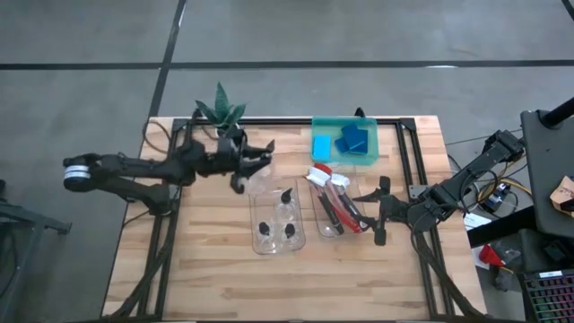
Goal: Pick & Place Kitchen Sink Supplies
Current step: Put the transparent soap dispenser into the left transparent bin
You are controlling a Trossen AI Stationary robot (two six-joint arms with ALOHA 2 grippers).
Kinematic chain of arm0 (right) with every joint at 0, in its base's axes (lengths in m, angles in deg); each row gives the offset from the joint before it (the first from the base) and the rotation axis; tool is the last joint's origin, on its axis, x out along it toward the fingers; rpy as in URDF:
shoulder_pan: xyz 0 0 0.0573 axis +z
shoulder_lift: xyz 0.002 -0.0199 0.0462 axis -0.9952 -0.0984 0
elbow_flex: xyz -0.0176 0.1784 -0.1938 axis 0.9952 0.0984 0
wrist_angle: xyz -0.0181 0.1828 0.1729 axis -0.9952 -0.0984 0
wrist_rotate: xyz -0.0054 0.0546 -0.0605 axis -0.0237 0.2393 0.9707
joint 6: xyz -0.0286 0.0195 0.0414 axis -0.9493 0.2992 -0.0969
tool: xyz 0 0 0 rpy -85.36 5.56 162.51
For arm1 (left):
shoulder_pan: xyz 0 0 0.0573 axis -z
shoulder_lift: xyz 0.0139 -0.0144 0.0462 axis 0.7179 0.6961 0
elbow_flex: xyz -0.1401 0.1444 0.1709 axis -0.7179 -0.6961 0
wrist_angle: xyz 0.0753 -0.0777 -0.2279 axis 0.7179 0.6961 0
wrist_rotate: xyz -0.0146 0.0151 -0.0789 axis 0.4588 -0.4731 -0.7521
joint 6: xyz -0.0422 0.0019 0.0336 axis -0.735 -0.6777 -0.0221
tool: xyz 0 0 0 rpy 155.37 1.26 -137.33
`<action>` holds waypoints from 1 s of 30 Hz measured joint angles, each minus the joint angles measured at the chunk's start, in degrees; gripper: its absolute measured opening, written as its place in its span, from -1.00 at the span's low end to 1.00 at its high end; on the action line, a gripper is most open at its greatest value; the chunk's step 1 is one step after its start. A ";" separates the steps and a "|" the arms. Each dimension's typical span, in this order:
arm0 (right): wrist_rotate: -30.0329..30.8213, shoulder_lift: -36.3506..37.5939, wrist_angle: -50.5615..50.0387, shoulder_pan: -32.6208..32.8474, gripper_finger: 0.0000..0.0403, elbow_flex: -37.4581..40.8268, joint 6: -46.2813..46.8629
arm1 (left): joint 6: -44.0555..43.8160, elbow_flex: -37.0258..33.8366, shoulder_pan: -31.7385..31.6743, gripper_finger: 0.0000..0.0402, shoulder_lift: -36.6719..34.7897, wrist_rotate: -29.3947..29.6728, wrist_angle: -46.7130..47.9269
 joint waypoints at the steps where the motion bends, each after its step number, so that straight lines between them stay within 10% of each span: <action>1: 0.00 -0.02 0.00 0.00 0.10 0.00 0.00 | 0.07 -2.13 0.30 -0.36 0.28 0.35 -3.50; 12: 0.00 0.00 0.09 0.01 0.10 0.00 1.53 | 1.35 -13.22 2.03 -0.37 0.71 0.41 -14.89; 30: 1.36 0.00 0.72 0.01 0.10 0.02 1.49 | 4.07 -7.12 2.66 -0.31 19.75 -2.00 -28.67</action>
